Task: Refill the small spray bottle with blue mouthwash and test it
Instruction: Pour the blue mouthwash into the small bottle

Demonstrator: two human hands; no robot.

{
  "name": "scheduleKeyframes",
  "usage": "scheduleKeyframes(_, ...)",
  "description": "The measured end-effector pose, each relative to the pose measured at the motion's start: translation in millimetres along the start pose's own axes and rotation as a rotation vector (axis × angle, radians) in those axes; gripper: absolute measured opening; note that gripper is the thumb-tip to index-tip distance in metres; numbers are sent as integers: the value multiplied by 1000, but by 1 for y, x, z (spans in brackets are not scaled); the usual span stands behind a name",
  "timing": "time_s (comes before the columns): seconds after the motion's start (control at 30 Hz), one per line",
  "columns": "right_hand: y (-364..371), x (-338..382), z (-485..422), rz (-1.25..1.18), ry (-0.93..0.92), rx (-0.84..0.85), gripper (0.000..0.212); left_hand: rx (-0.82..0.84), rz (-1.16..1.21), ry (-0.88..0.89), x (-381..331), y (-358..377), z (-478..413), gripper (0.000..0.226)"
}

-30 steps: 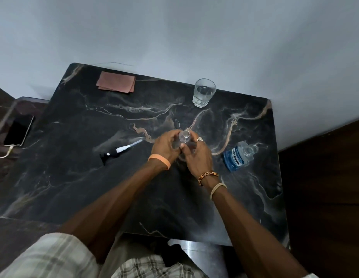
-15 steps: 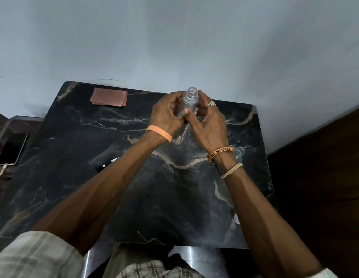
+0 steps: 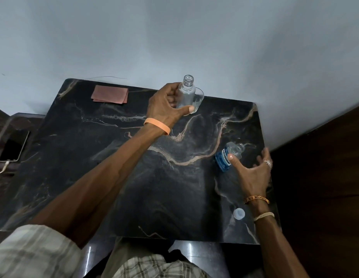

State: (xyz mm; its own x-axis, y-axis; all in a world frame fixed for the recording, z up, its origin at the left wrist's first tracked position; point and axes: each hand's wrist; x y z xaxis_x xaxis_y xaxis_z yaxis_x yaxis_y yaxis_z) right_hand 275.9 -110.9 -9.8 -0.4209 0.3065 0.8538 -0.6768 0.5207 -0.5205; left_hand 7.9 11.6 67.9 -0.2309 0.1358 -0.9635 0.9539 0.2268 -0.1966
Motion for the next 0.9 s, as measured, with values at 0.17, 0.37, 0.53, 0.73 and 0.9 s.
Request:
scheduleKeyframes(0.17, 17, -24, 2, 60, 68, 85, 126, -4, -5, -44, 11, 6, 9, 68)
scheduleKeyframes(0.37, 44, -34, 1, 32, 69, 6, 64, -18, -7, -92, 19, 1, 14, 67)
scheduleKeyframes(0.53, 50, -24, -5, 11, 61, -6, 36, -22, -17, -106, 18, -4, 15, 66)
scheduleKeyframes(0.73, 41, 47, -20, 25, -222, 37, 38, -29, -34, -105, 10, -5, 15, 66)
scheduleKeyframes(0.9, 28, 125, -34, 243, -574, -83, 51, -26, -16, -108, 3, 0, 13, 67)
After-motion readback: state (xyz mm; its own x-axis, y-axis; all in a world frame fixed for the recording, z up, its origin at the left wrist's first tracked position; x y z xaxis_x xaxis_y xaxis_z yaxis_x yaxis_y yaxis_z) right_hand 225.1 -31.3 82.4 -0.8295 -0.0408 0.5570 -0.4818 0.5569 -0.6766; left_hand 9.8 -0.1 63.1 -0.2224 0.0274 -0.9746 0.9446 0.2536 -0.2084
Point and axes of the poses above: each hand's wrist, its own z-axis away from the middle knuckle, its own y-axis out of the palm, x = y × z, and after that the axes turned 5 degrees about -x, right-handed
